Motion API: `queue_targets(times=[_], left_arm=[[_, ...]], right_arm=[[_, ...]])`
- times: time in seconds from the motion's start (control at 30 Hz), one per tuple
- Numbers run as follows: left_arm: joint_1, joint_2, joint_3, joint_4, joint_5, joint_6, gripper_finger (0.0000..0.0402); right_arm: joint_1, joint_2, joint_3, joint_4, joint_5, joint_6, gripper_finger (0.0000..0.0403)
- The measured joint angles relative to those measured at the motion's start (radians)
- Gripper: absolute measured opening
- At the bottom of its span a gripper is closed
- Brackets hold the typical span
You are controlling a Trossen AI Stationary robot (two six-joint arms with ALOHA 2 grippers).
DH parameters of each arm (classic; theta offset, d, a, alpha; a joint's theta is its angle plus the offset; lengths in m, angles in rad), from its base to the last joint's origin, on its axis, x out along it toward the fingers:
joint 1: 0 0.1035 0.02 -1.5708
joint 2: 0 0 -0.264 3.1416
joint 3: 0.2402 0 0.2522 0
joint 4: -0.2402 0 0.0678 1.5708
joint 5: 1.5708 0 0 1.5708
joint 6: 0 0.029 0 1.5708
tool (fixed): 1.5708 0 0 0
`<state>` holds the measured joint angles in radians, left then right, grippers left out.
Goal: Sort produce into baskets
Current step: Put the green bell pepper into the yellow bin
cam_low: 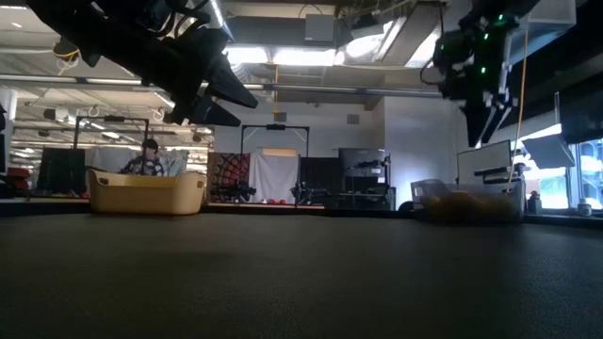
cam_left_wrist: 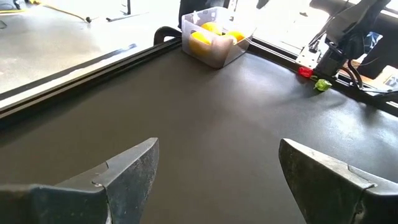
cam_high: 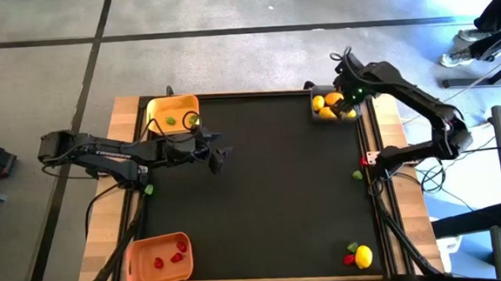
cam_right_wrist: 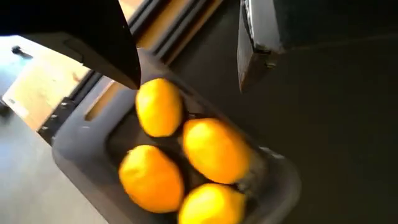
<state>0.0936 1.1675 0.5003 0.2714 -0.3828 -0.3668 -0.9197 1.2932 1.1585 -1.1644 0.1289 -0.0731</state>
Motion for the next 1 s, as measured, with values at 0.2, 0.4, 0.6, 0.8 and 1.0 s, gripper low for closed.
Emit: queue_targets(times=[0.2, 0.4, 0.6, 0.8, 1.0], left_arm=[[0.0, 0.0, 0.0, 0.0, 0.0, 0.003, 0.0328], [-0.004, 0.0, 0.0, 0.0, 0.0, 0.006, 0.0328], [-0.011, 0.0, 0.0, 0.0, 0.0, 0.002, 0.0328], [-0.02, 0.0, 0.0, 0.001, 0.0, 0.002, 0.0328], [-0.02, 0.0, 0.0, 0.005, 0.0, -0.017, 0.0328]], right_arm=[[0.133, -0.059, 0.005, -0.126, -0.044, 0.051, 0.0202], [0.304, -0.066, 0.001, -0.235, -0.045, 0.155, 0.0202], [0.465, -0.066, -0.082, -0.251, -0.047, 0.283, 0.0202], [0.606, -0.066, -0.209, -0.249, -0.098, 0.374, 0.0202], [0.7, -0.065, -0.297, -0.209, -0.143, 0.436, 0.0202]])
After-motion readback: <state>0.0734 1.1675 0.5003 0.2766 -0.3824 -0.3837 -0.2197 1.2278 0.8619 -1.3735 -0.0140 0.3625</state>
